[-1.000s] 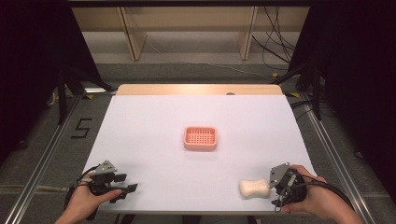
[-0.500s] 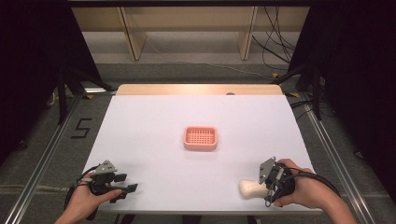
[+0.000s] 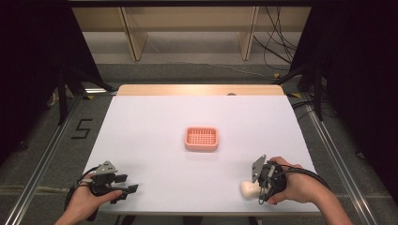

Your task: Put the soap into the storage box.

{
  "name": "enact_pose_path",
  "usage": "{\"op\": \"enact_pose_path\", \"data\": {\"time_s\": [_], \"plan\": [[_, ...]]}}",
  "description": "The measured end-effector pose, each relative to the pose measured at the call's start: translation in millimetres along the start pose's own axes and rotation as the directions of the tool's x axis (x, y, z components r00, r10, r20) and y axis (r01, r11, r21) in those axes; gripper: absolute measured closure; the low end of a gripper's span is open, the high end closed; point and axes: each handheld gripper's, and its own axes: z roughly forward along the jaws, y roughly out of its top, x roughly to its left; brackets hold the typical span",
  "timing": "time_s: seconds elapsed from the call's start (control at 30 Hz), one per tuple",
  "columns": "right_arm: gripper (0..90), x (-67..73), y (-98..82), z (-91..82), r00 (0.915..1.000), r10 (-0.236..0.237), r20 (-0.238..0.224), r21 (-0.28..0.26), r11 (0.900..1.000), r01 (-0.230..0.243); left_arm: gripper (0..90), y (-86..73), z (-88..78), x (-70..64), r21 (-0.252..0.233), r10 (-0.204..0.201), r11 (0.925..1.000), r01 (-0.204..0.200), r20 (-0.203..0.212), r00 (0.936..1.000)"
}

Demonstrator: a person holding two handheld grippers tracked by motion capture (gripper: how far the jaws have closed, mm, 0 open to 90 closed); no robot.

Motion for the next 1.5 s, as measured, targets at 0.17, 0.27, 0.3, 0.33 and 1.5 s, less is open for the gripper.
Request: {"op": "enact_pose_path", "data": {"time_s": [0.17,0.27,0.3,0.33,1.5], "plan": [[26.9,-1.5,4.2,3.6,0.9999,-0.009,-0.012,0.007,1.000,0.009,34.4,-0.1,1.0,-1.1,-0.012,-0.010,0.9999,0.010,0.002,0.9999],[27.3,-2.2,6.0,5.3,0.9998,-0.011,-0.014,0.007,1.000,0.011,34.4,0.1,-0.1,-0.1,0.000,0.000,1.0000,0.000,-0.001,1.0000],[27.5,-3.0,6.6,6.0,0.9997,-0.019,-0.012,0.005,1.000,0.019,34.4,0.1,-0.1,-0.1,-0.001,0.000,1.0000,0.000,-0.001,1.0000],[27.5,-2.8,7.0,6.5,0.9998,-0.014,-0.012,0.009,1.000,0.014,34.4,0.1,-0.1,-0.1,0.000,0.001,1.0000,-0.001,0.000,1.0000],[39.0,-6.9,13.3,19.9,0.9977,-0.054,-0.041,0.035,0.998,0.055,34.4,-0.2,0.6,-0.7,-0.008,-0.005,1.0000,0.005,0.005,1.0000]]}}
